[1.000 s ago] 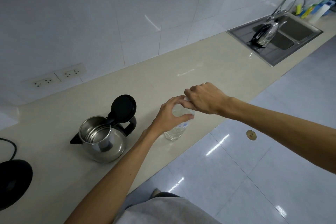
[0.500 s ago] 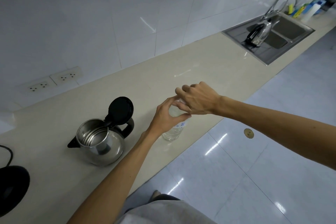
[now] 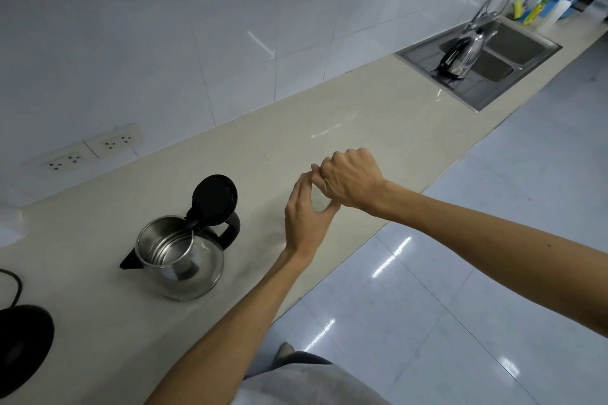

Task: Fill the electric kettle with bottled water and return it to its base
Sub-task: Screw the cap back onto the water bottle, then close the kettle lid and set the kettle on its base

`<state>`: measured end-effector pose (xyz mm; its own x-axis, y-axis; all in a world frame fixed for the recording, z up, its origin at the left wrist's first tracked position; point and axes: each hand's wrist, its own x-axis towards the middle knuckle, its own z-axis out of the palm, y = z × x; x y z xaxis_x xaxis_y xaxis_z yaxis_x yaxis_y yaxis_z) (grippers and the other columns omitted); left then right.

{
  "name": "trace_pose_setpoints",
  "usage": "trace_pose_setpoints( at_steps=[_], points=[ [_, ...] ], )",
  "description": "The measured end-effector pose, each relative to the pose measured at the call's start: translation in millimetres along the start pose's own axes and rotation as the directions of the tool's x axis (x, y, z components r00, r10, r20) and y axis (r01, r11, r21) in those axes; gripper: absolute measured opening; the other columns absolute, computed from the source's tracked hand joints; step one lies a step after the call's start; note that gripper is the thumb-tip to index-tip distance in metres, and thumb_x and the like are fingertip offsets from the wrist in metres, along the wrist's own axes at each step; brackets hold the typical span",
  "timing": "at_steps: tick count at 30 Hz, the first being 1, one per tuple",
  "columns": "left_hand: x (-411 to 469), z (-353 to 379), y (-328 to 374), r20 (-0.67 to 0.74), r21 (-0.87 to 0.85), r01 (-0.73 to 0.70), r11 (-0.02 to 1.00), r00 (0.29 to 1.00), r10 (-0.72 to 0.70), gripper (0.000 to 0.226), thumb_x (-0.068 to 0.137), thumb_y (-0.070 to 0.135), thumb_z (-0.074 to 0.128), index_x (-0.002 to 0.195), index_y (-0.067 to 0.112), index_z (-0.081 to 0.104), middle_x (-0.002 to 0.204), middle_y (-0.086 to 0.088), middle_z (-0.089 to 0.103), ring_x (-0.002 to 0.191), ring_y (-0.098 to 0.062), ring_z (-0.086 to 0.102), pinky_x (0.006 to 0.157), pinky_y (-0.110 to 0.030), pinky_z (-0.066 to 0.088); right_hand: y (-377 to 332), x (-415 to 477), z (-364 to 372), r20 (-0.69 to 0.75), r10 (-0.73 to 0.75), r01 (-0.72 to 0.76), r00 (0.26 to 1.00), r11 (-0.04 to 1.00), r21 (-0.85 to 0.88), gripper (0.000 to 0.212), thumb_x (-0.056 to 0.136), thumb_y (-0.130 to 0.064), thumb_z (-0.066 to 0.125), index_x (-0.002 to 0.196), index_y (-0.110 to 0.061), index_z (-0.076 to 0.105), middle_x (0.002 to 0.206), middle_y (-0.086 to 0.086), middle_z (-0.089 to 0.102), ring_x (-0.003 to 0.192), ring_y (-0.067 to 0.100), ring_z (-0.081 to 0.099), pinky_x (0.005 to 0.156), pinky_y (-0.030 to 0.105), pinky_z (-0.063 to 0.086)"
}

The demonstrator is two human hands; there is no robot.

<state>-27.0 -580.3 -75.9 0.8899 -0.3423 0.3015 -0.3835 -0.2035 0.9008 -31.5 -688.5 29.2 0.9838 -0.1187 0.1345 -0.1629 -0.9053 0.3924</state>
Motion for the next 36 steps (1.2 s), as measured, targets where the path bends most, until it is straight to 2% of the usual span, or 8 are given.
trace_pose_setpoints(
  at_steps=[3, 8, 13, 17, 20, 23, 28, 36],
  points=[
    [2, -4, -1, 0.026, -0.034, 0.006, 0.999, 1.0, -0.005, 0.062, 0.079, 0.028, 0.089, 0.133, 0.008, 0.064, 0.126, -0.001, 0.072, 0.118, -0.017, 0.068, 0.097, -0.014, 0.049, -9, -2, -2, 0.087, -0.007, 0.003, 0.996, 0.999, 0.04, 0.061, 0.108, -0.038, 0.029, 0.052, -0.014, 0.029, 0.049, 0.001, 0.029, 0.041, 0.019, 0.022, 0.047, 0.028, 0.014],
    [6, -16, -12, 0.141, -0.031, 0.093, 0.995, 0.986, -0.088, 0.079, 0.075, 0.057, 0.079, 0.138, 0.012, 0.059, 0.13, 0.003, 0.069, 0.125, -0.016, 0.065, 0.101, -0.035, 0.054, -11, 1, -11, 0.104, -0.012, 0.008, 0.995, 0.999, 0.042, 0.064, 0.108, -0.045, 0.027, 0.052, -0.014, 0.032, 0.05, 0.001, 0.032, 0.041, 0.019, 0.027, 0.048, 0.027, 0.017],
    [-12, -41, -30, 0.325, -0.023, 0.283, 0.959, 0.909, -0.261, 0.102, 0.078, 0.049, 0.09, 0.16, 0.022, 0.036, 0.162, 0.005, 0.047, 0.149, -0.013, 0.043, 0.118, -0.036, 0.042, -11, -5, -10, 0.095, 0.045, -0.053, 0.994, 0.995, 0.089, 0.066, 0.104, -0.058, 0.031, 0.058, -0.012, 0.037, 0.049, 0.001, 0.032, 0.043, 0.022, 0.035, 0.05, 0.029, 0.026],
    [-55, -89, -62, 0.328, -0.002, 0.323, 0.947, 0.895, -0.304, 0.085, 0.081, 0.047, 0.088, 0.152, 0.025, 0.046, 0.153, 0.008, 0.055, 0.14, -0.012, 0.051, 0.115, -0.037, 0.045, -22, -15, -9, 0.027, 0.105, -0.108, 0.994, 0.987, 0.118, 0.069, 0.096, -0.075, 0.024, 0.085, -0.011, 0.044, 0.069, 0.005, 0.049, 0.062, 0.028, 0.048, 0.056, 0.035, 0.035],
    [-86, -133, -73, 0.288, 0.03, 0.379, 0.925, 0.883, -0.371, 0.071, 0.084, 0.036, 0.089, 0.145, 0.023, 0.054, 0.139, 0.015, 0.058, 0.126, -0.003, 0.055, 0.111, -0.029, 0.046, -44, -17, -9, -0.155, 0.089, -0.057, 0.984, 0.978, 0.199, 0.069, 0.098, -0.071, 0.031, 0.105, -0.008, 0.059, 0.09, 0.011, 0.062, 0.083, 0.034, 0.057, 0.084, 0.05, 0.042],
    [-109, -172, -80, 0.234, 0.056, 0.374, 0.926, 0.896, -0.377, 0.061, 0.082, 0.035, 0.09, 0.134, 0.023, 0.061, 0.129, 0.015, 0.064, 0.119, -0.002, 0.06, 0.104, -0.025, 0.05, -80, -12, -12, -0.216, 0.086, 0.012, 0.973, 0.909, 0.417, 0.063, 0.101, -0.062, 0.037, 0.12, -0.006, 0.06, 0.102, 0.013, 0.065, 0.094, 0.034, 0.061, 0.094, 0.05, 0.041],
    [-129, -226, -82, 0.074, 0.065, 0.382, 0.922, 0.919, -0.386, 0.046, 0.079, 0.029, 0.093, 0.113, 0.028, 0.063, 0.113, 0.02, 0.068, 0.103, 0.013, 0.062, 0.086, -0.006, 0.047, -137, 7, -17, -0.051, 0.042, 0.009, 0.998, 0.681, 0.732, 0.06, 0.102, -0.053, 0.047, 0.137, -0.004, 0.048, 0.126, 0.018, 0.058, 0.116, 0.036, 0.058, 0.099, 0.051, 0.047],
    [-130, -295, -108, -0.223, 0.031, 0.407, 0.913, 0.893, -0.39, 0.05, 0.071, 0.022, 0.098, 0.109, 0.018, 0.066, 0.099, 0.003, 0.072, 0.089, -0.009, 0.068, 0.074, -0.014, 0.053, -182, 26, -31, 0.093, 0.0, -0.076, 0.996, 0.571, 0.817, 0.061, 0.103, -0.04, 0.053, 0.148, 0.0, 0.04, 0.145, 0.024, 0.048, 0.131, 0.039, 0.049, 0.106, 0.043, 0.041]
  ],
)
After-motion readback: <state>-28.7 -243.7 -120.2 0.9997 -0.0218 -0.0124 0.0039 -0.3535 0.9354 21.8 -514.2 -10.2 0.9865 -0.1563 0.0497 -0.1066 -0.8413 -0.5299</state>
